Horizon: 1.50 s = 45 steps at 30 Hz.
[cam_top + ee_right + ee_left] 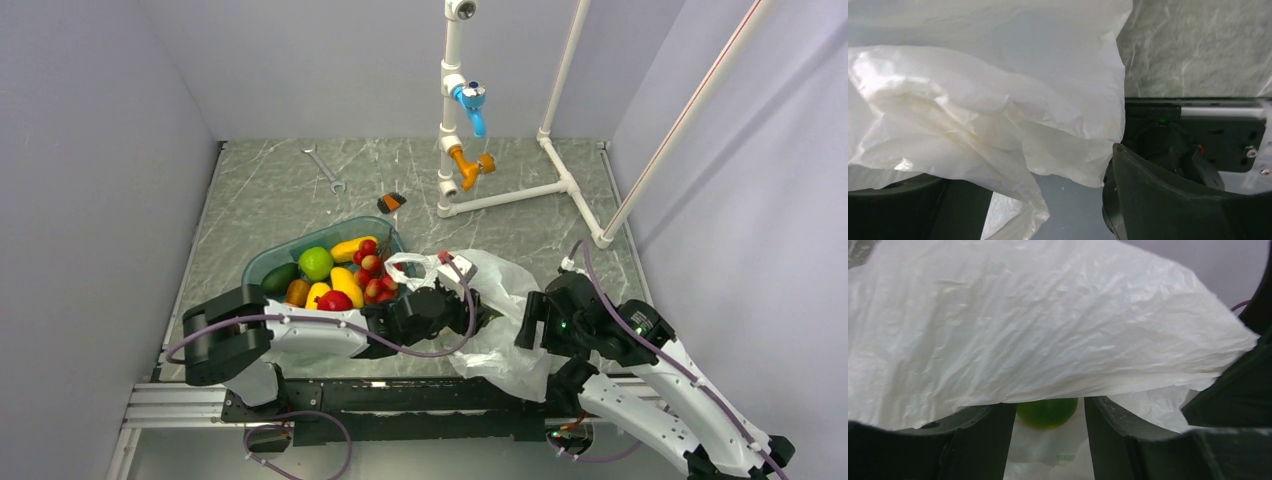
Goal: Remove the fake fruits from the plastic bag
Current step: Adjust the plastic bag at the center of the board.
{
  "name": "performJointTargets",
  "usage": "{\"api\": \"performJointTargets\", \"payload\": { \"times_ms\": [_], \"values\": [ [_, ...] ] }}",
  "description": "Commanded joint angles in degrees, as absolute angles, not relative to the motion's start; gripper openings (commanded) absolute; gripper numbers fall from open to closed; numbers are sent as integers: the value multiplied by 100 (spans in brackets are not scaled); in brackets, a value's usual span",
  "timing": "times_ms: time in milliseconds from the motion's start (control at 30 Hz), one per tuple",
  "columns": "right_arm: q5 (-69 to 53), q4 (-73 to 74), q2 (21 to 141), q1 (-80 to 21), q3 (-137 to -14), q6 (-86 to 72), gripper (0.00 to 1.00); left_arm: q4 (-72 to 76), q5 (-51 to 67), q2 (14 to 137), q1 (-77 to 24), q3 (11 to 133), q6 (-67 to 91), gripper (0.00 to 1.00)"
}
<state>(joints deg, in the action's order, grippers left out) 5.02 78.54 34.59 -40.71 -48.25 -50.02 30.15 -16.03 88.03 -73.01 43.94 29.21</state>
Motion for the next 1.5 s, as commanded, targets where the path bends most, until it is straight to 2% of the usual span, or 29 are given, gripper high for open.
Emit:
{"api": "performJointTargets", "payload": {
  "times_ms": [0, 33, 67, 200, 333, 400, 433, 467, 500, 567, 600, 700, 733, 800, 867, 900, 1000, 1133, 1233, 1400, 1467],
  "values": [
    [962, 7044, 3943, -4078, -5389, -4942, 92, 3295, -1704, 9103, -7330, 4741, 2735, 57],
    [1028, 6904, 4051, -4072, -5430, -4921, 98, 3334, -1646, 9153, -7330, 4757, 2756, 57],
    [1112, 6739, 4146, -4077, -5439, -4883, 99, 3419, -1594, 9198, -7330, 4733, 2801, 57],
    [1486, 5859, 4439, -4066, -5087, -4990, 99, 3817, -1533, 9285, -7330, 4403, 3042, 57],
    [1278, 4991, 4768, -3709, -4249, -5596, 97, 3678, -1467, 9334, -7329, 4304, 3173, 55],
    [971, 4603, 4752, -3236, -3769, -5707, 86, 3805, -1494, 9321, -7330, 4167, 3258, 54],
    [747, 4414, 4706, -2914, -3504, -5767, 78, 3802, -1533, 9317, -7330, 4127, 3292, 54],
    [392, 4210, 4656, -2536, -3156, -5738, 64, 3734, -1582, 9313, -7330, 4112, 3314, 54],
    [2, 3987, 4645, -2155, -2926, -5618, 36, 3634, -1610, 9302, -7330, 4109, 3319, 54],
    [-654, 3673, 4683, -1705, -2571, -5492, 20, 3597, -1619, 9247, -7330, 4074, 3256, 54],
    [-823, 3534, 4721, -1648, -2442, -5351, 18, 3555, -1613, 9210, -7318, 4070, 3247, 55],
    [-1105, 3428, 4712, -1642, -2146, -5106, 21, 3055, -1379, 9129, -7153, 4238, 3371, 57],
    [-1208, 3363, 4628, -1642, -2047, -5001, 25, 2798, -1273, 9087, -7074, 4334, 3500, 56],
    [-1565, 3072, 4330, -1637, -1834, -4785, 44, 2853, -1040, 8988, -6978, 4306, 3575, 56],
    [-1801, 2867, 4005, -1636, -1725, -4718, 72, 3352, -727, 8860, -6963, 4127, 3467, 57],
    [-1848, 2911, 3898, -1644, -1800, -4651, 81, 3457, -554, 8799, -6961, 4102, 3444, 57],
    [-1572, 3811, 3770, -1641, -2660, -4299, 98, 3261, -270, 8654, -6961, 4212, 3460, 59],
    [-1343, 5361, 4208, -1642, -4179, -3910, 99, 2776, -537, 8576, -6898, 4331, 3511, 60],
    [-1950, 6078, 4552, -1643, -4822, -3653, 100, 2570, -239, 8771, -6595, 4533, 3555, 61],
    [-2608, 6933, 4394, -1656, -5382, -2680, 100, 2674, -100, 9024, -6353, 4712, 3510, 61],
    [-2755, 6993, 4388, -2003, -5393, -2504, 100, 2443, -53, 9205, -6252, 4961, 3534, 61]
  ]
}}
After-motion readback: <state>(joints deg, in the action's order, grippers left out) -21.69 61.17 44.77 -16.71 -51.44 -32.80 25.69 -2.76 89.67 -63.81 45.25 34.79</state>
